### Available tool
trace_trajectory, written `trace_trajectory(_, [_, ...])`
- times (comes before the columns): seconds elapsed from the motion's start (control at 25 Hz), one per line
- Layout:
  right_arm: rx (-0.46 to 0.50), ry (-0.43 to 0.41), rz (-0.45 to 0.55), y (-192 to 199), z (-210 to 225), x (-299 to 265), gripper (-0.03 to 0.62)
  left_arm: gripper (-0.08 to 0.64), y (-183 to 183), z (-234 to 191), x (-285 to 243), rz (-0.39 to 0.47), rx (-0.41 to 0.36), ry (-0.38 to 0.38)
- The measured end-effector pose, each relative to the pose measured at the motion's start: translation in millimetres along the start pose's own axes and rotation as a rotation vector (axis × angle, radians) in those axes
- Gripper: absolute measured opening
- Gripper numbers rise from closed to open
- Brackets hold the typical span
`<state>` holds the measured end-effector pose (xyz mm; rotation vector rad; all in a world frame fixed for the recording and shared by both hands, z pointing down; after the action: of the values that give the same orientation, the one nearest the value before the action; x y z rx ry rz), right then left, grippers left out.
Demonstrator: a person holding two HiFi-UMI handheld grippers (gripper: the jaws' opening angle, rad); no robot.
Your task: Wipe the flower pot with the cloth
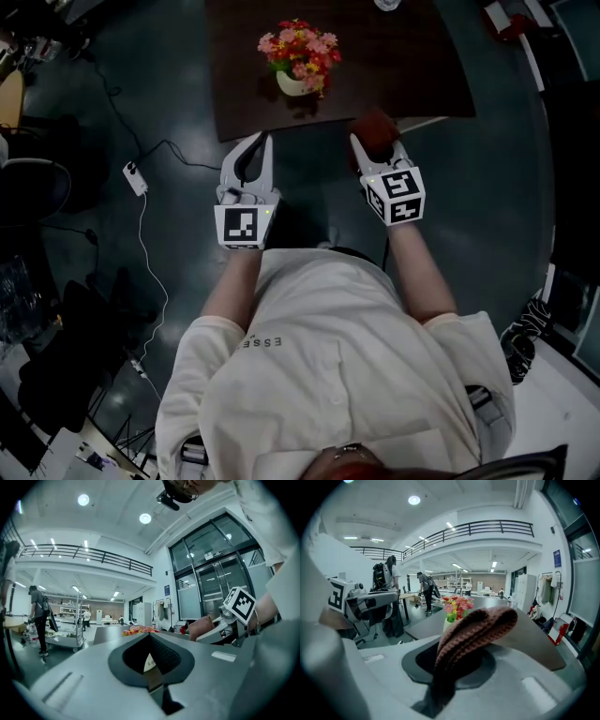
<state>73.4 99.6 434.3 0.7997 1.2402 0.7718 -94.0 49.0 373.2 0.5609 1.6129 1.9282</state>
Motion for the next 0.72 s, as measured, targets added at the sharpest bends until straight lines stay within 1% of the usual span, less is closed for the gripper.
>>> trace_trajectory(0.08, [0.023, -0.04, 0.003, 7, -7, 17, 0.048, 0.011, -8, 19, 14, -0.021, 0.052, -0.005])
trace_trajectory(0.16, [0.045, -0.091, 0.018, 9, -16, 34, 0.048, 0.01, -22, 39, 28, -0.022, 0.077, -0.011])
trace_trajectory(0.28, [0.083, -0.137, 0.055, 13, -27, 64, 0.048, 0.011, -42, 68, 51, -0.006, 0.036, -0.024])
trace_trajectory(0.36, [0.093, -0.15, 0.073, 20, -31, 85, 0.048, 0.011, -47, 84, 67, -0.012, -0.004, -0.043])
trace_trajectory(0.44, [0.095, -0.16, 0.082, 31, -35, 105, 0.048, 0.01, -49, 97, 84, -0.024, -0.025, -0.06])
trace_trajectory(0.56, [0.086, -0.172, 0.08, 47, -39, 127, 0.046, 0.01, -55, 111, 102, -0.017, -0.024, -0.068])
trace_trajectory(0.72, [0.076, -0.17, 0.082, 59, -44, 148, 0.046, 0.011, -60, 118, 115, -0.011, -0.011, -0.051])
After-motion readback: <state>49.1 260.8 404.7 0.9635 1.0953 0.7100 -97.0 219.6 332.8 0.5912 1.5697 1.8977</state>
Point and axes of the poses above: the fingertips, and each gripper's own axes: x backward along the fingers, z to its right, y out of its underside, the point moved 1 cm from there along x, backward along the fingers, and after that the axes turned 10 degrees about -x, right-handed, at the moved point
